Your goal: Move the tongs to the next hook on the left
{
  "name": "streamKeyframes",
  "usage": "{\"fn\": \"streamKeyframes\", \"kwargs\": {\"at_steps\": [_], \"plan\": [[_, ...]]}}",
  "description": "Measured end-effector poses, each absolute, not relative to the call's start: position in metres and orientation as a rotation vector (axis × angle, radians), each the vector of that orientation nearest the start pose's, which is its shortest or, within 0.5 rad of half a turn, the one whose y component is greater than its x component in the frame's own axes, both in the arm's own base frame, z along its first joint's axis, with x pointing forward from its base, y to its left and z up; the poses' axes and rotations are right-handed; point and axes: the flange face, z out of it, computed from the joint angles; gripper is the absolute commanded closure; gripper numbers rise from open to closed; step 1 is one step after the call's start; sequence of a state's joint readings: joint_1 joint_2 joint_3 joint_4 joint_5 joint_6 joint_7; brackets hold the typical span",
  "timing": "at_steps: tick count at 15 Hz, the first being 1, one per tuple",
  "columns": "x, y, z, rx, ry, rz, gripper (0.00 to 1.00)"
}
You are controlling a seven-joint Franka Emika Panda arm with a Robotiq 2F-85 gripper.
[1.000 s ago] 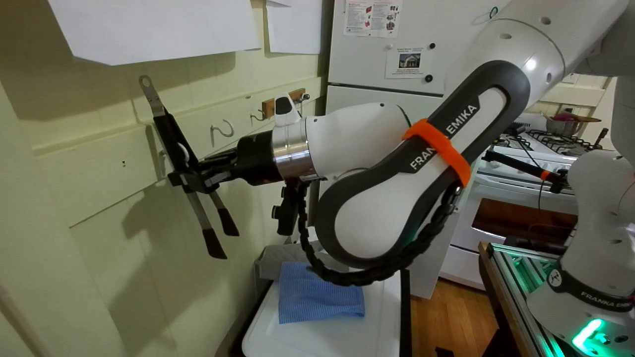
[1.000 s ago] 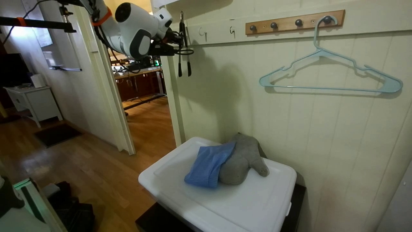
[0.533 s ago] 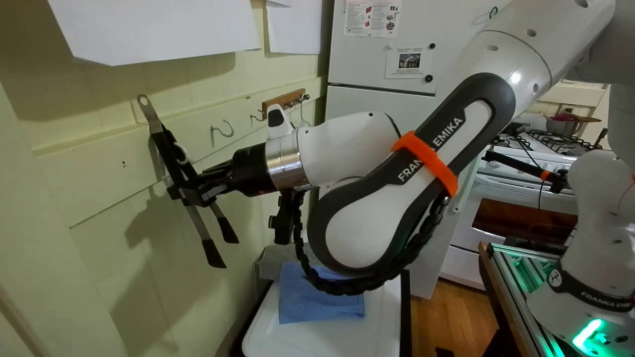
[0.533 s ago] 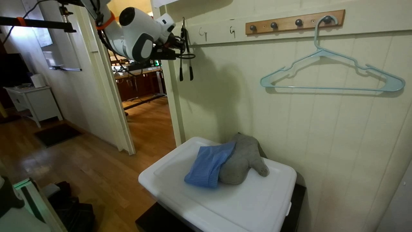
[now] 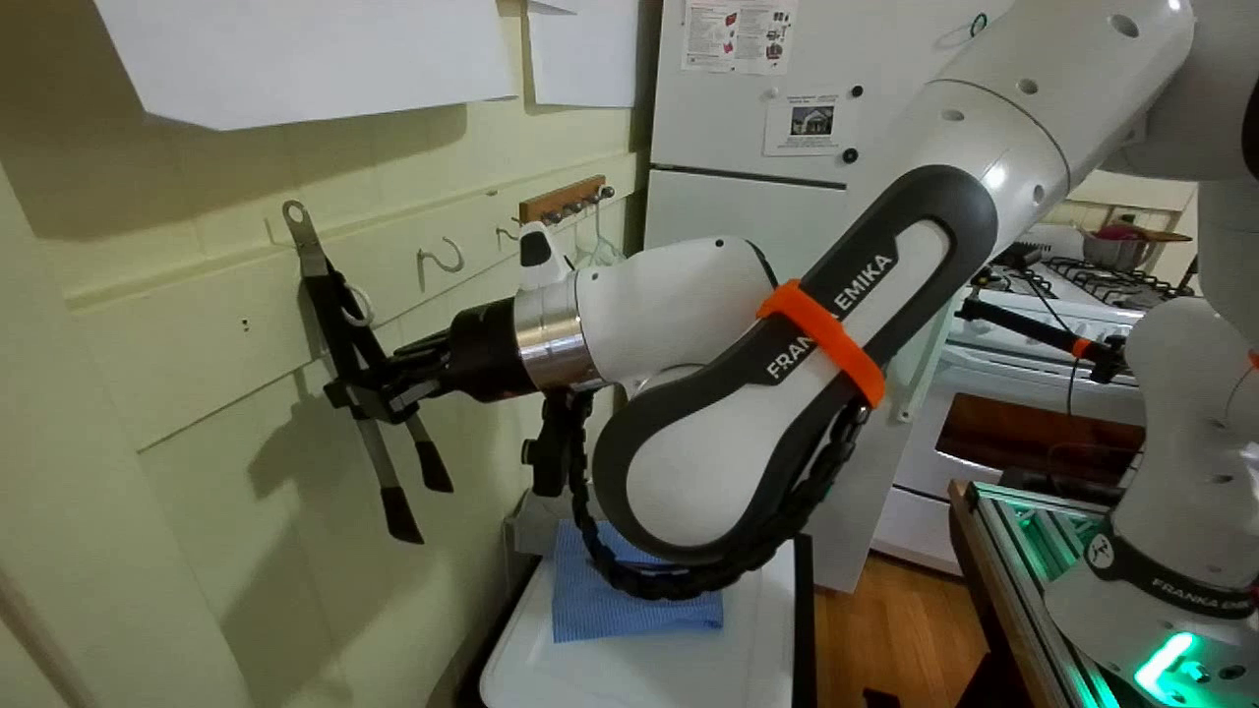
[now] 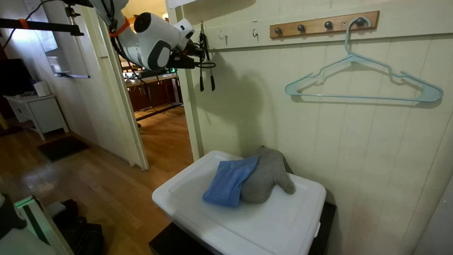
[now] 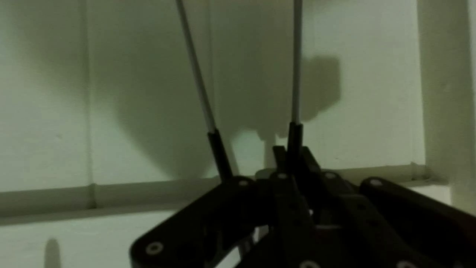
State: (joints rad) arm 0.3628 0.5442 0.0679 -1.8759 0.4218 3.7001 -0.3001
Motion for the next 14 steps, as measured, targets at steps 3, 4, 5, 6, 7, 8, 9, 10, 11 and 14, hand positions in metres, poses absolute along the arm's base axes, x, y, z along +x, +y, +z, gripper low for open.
{"fn": "streamKeyframes", "kwargs": {"at_steps": [3, 4, 5, 6, 7, 8, 9, 10, 11, 14], "plan": [[0.633, 0.229, 0.370, -2.436, -0.218, -1.736, 0.36], [0.632, 0.232, 0.370, -2.433, -0.221, -1.733, 0.29], [0.631, 0.235, 0.370, -2.429, -0.223, -1.728, 0.20], [0.630, 0.238, 0.370, -2.425, -0.226, -1.724, 0.14], [0.629, 0.240, 0.370, -2.423, -0.228, -1.720, 0.05], [0.628, 0.241, 0.369, -2.424, -0.225, -1.716, 0.01], [0.627, 0.241, 0.368, -2.429, -0.212, -1.711, 0.00], [0.626, 0.240, 0.366, -2.434, -0.195, -1.703, 0.00], [0.625, 0.240, 0.364, -2.440, -0.182, -1.696, 0.00], [0.620, 0.236, 0.359, -2.467, -0.146, -1.659, 0.00]]}}
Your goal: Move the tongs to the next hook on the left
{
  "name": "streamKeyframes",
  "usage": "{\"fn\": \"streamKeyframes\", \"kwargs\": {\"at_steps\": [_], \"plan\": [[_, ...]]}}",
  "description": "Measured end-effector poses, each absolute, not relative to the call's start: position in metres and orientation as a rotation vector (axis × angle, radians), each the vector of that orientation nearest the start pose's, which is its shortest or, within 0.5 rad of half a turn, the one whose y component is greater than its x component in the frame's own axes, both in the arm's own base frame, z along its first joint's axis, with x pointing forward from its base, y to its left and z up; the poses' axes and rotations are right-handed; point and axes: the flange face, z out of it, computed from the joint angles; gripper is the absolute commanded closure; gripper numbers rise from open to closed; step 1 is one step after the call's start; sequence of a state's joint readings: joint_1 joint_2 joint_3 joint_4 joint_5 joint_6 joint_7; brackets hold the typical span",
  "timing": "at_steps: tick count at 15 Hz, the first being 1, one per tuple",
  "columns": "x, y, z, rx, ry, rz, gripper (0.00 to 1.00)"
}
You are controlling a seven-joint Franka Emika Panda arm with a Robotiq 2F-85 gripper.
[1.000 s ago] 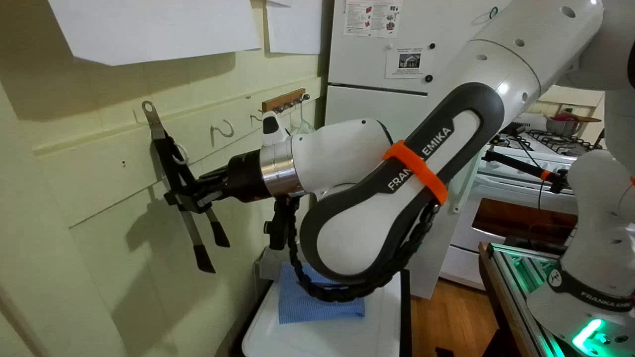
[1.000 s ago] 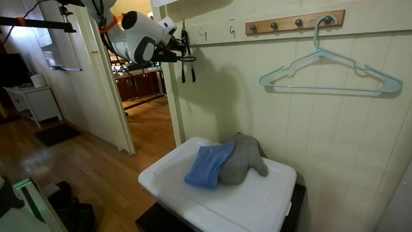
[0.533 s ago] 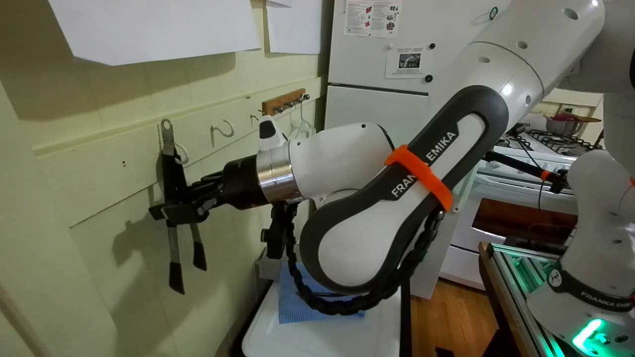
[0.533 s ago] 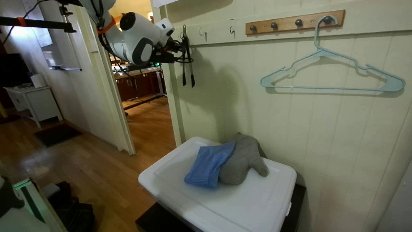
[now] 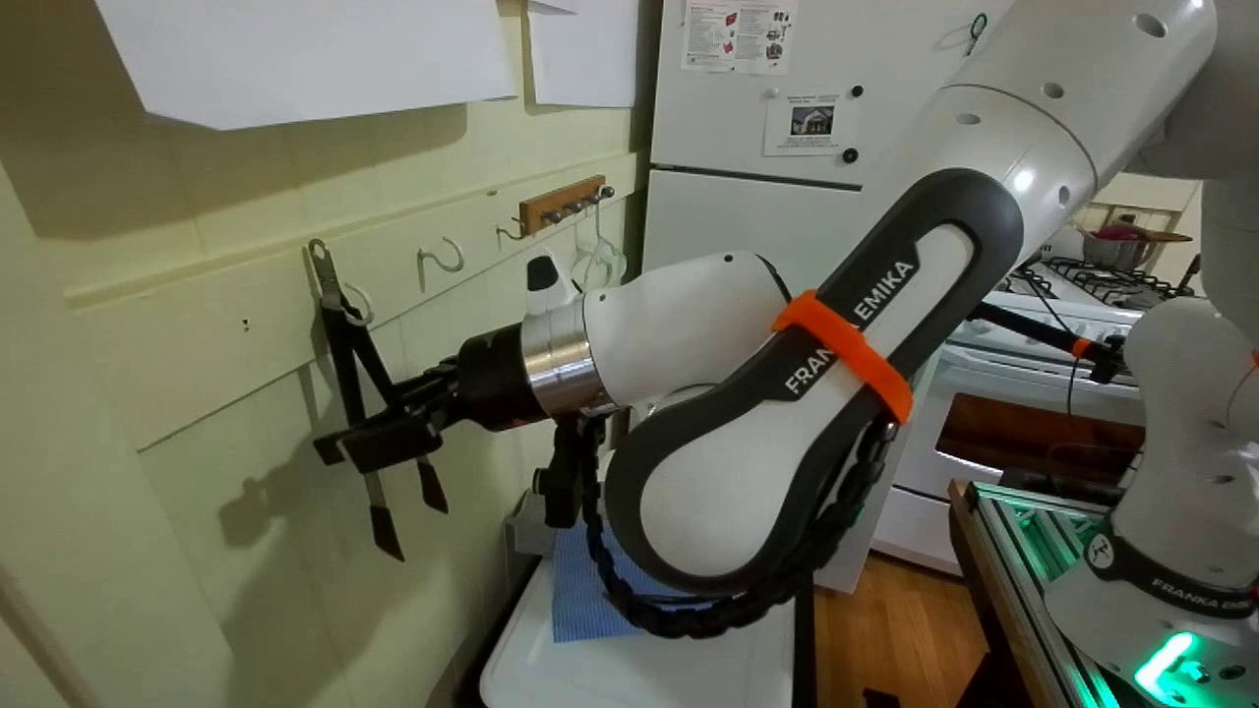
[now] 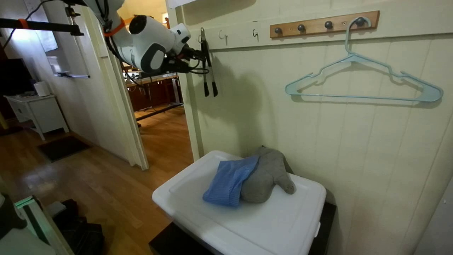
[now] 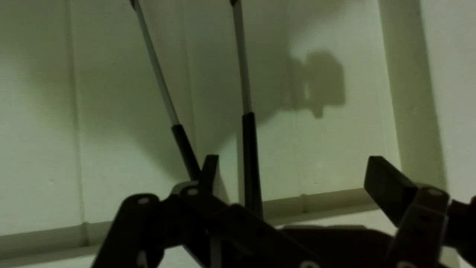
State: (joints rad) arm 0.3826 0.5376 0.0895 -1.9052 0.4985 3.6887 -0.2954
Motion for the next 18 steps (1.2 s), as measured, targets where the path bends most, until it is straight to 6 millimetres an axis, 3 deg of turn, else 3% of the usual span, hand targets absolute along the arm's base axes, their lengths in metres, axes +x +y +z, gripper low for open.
{"fn": "streamKeyframes", "kwargs": {"at_steps": [9, 18], "plan": [[0.603, 0.222, 0.358, -2.603, -0.151, -1.343, 0.00], [0.577, 0.179, 0.350, -2.793, -0.259, -0.915, 0.00]]}}
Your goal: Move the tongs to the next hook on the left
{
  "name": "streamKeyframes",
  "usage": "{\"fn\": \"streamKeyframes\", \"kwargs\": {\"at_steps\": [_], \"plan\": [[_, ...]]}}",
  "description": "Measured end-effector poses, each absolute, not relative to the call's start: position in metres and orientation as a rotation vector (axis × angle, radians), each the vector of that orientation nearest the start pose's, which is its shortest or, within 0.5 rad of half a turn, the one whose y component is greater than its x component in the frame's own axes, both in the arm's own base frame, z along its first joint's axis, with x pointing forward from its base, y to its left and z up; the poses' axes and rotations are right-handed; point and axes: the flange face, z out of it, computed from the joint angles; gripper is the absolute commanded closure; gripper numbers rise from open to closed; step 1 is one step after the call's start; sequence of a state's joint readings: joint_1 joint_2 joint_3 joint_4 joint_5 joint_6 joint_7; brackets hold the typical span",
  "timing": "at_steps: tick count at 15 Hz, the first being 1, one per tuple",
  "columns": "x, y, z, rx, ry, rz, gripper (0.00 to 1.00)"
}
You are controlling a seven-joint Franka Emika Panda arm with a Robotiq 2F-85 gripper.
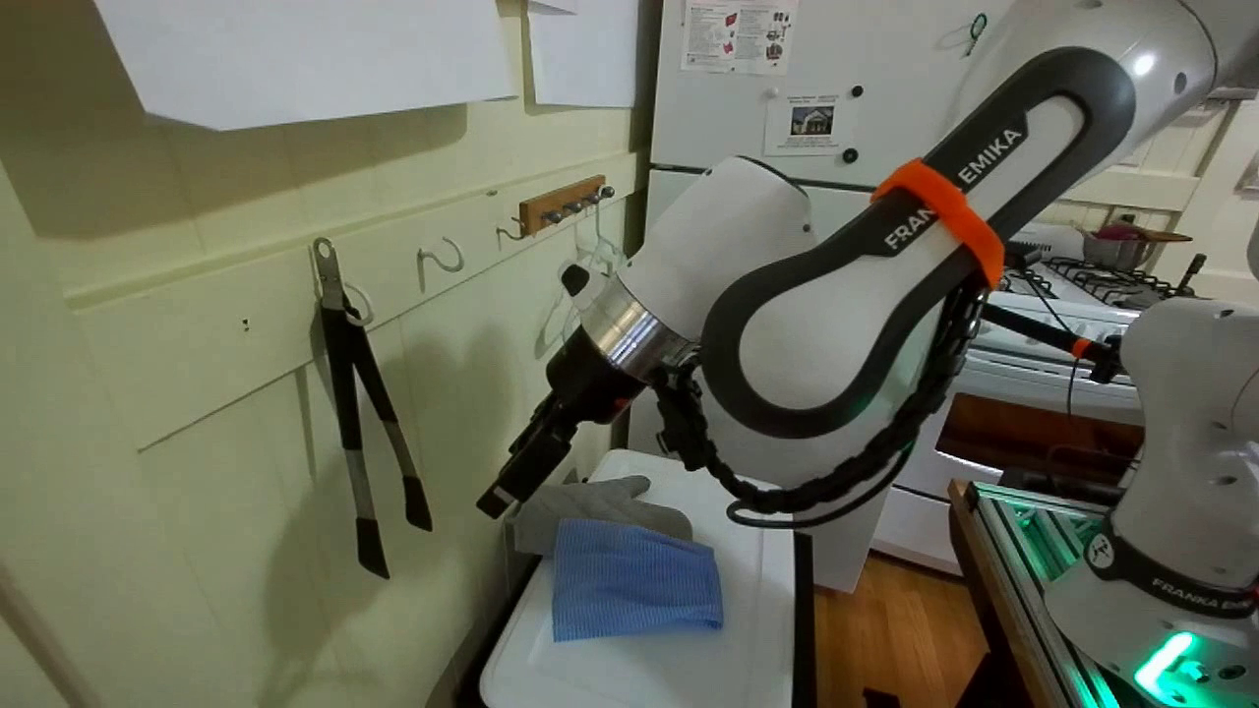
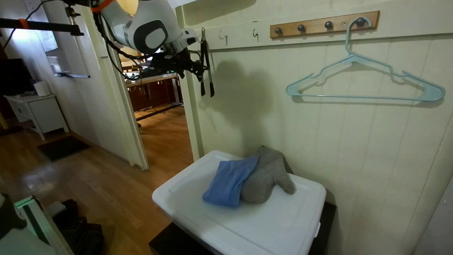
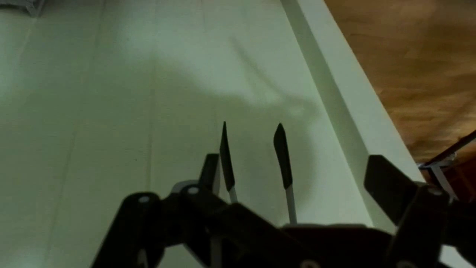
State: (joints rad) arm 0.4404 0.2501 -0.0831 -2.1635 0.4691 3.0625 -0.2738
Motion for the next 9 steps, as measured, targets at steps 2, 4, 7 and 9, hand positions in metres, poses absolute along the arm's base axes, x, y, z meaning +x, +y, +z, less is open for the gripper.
{"fn": "streamKeyframes", "kwargs": {"at_steps": [2, 4, 7, 9], "plan": [[0.569, 0.177, 0.352, -2.814, -0.306, -0.816, 0.00], [0.561, 0.172, 0.356, -2.829, -0.339, -0.732, 0.00], [0.552, 0.161, 0.363, -2.850, -0.377, -0.665, 0.00], [0.546, 0.154, 0.368, -2.866, -0.410, -0.647, 0.00]]}}
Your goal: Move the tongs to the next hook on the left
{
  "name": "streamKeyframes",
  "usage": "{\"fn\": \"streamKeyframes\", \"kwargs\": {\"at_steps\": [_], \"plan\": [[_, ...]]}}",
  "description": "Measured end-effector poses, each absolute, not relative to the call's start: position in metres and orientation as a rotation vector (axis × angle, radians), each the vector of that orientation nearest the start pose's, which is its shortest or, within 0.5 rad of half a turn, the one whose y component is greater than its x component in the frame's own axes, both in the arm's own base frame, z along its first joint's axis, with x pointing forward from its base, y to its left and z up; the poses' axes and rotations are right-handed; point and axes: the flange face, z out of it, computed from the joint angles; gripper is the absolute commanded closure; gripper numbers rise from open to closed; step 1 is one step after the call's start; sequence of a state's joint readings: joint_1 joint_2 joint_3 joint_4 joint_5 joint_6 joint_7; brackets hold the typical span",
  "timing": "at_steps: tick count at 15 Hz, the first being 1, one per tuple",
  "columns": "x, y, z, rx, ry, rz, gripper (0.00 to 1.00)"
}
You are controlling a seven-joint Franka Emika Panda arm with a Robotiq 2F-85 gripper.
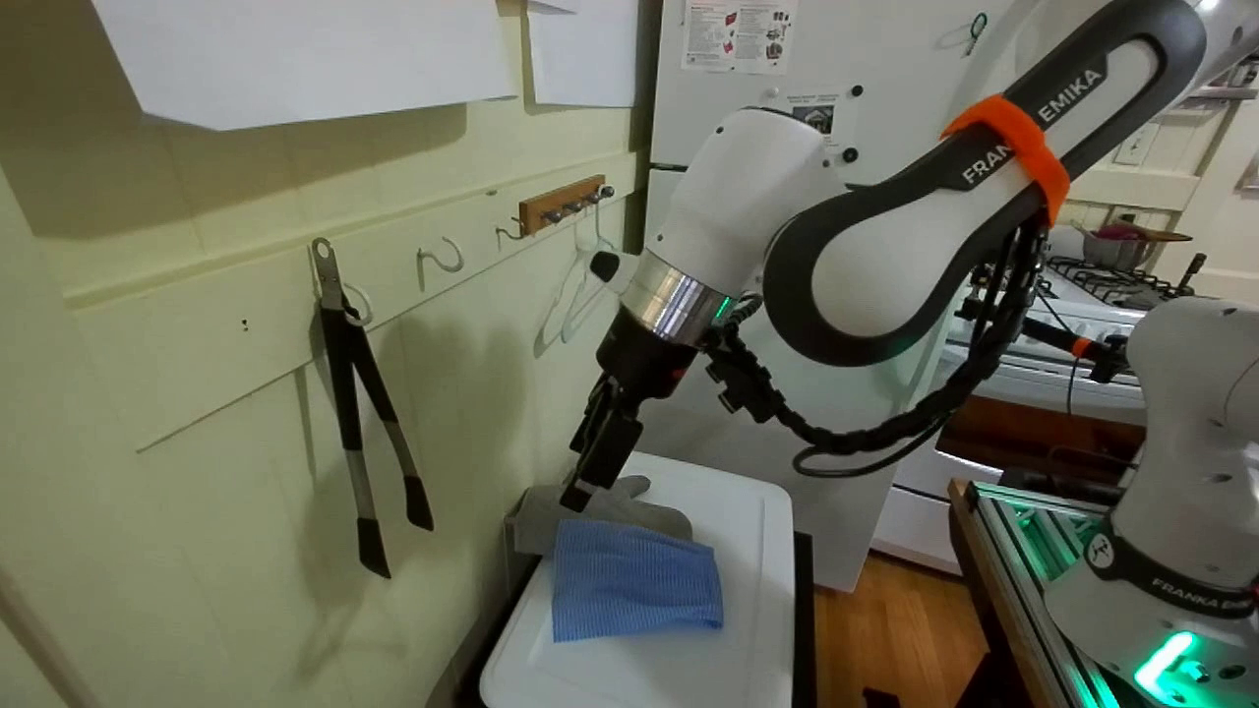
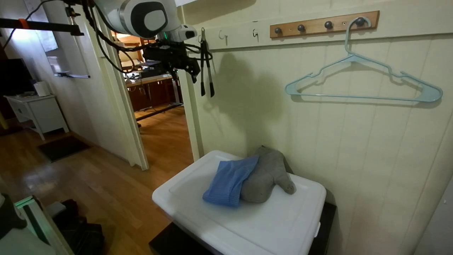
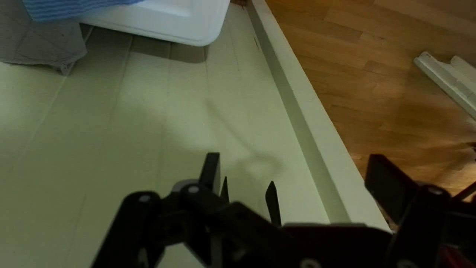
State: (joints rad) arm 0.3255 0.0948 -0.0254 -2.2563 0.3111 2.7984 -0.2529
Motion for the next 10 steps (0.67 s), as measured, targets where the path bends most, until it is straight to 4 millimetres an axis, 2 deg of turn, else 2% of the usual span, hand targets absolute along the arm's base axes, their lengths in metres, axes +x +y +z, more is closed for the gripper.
{"fn": "streamKeyframes", "kwargs": {"at_steps": [4, 10], "plan": [[0.535, 0.141, 0.384, -2.885, -0.454, -0.645, 0.00], [0.510, 0.135, 0.423, -2.883, -0.488, -0.677, 0.00]]}}
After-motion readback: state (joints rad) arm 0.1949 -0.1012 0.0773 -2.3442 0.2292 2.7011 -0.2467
